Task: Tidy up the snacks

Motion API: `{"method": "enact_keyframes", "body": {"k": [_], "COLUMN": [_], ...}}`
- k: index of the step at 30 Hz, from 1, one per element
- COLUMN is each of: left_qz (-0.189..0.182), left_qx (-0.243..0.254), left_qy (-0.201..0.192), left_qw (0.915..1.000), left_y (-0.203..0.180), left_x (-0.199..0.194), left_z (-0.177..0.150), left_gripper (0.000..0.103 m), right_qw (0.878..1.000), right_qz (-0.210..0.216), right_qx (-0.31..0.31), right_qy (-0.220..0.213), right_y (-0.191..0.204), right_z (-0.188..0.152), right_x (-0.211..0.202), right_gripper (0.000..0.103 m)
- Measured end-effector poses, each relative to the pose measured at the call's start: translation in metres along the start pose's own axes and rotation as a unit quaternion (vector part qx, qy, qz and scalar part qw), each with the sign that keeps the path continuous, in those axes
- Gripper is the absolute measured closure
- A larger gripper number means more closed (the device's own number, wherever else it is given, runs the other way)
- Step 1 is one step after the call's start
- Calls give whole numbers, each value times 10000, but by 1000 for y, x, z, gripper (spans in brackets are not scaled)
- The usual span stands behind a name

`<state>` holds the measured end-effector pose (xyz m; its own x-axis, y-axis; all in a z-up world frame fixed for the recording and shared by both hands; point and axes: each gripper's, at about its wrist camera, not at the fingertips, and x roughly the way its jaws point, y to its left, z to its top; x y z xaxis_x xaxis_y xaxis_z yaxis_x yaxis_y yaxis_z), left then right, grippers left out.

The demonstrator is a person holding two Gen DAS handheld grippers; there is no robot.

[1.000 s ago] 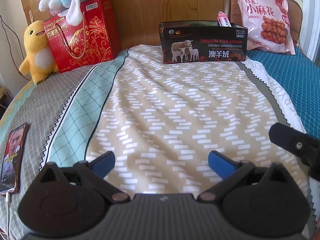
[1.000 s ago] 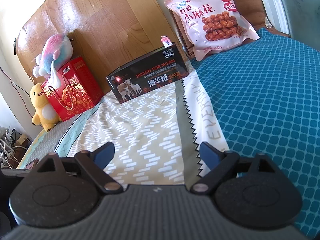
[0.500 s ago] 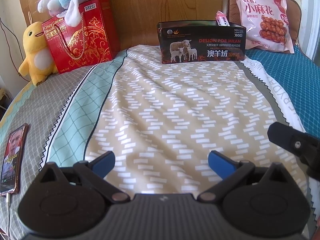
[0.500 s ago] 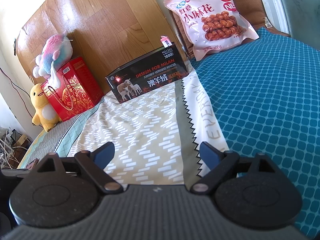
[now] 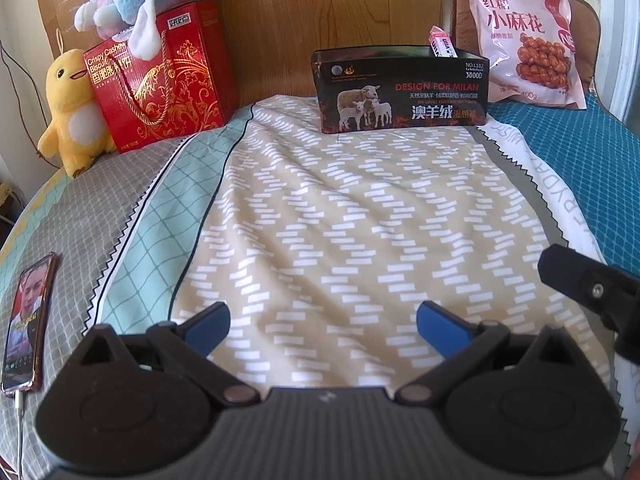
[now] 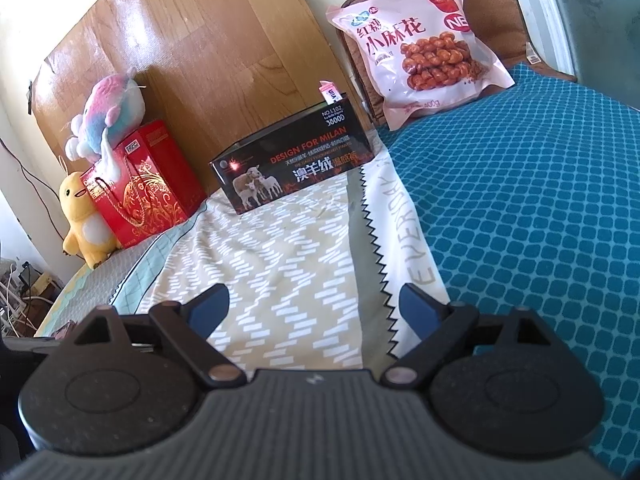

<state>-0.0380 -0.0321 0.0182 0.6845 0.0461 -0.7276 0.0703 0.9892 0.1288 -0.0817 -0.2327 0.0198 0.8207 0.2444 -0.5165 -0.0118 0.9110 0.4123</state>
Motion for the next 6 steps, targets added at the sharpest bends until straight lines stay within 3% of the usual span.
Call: {"method": "enact_keyframes", "body": {"k": [6], "left_qz": [-124], "left_qx": [37], "left_qy": [-108], "left_qw": [9999], "left_y": [-1], "left_x": [-5], "left_z": [3], "left_gripper": [0], "right_qw": [10000], "right_qz": [-24], "right_qx": [-4], "right_qy": [-35], "right_y": [2], "right_z": [0], "right_x": [-1], "right_gripper": [9]}}
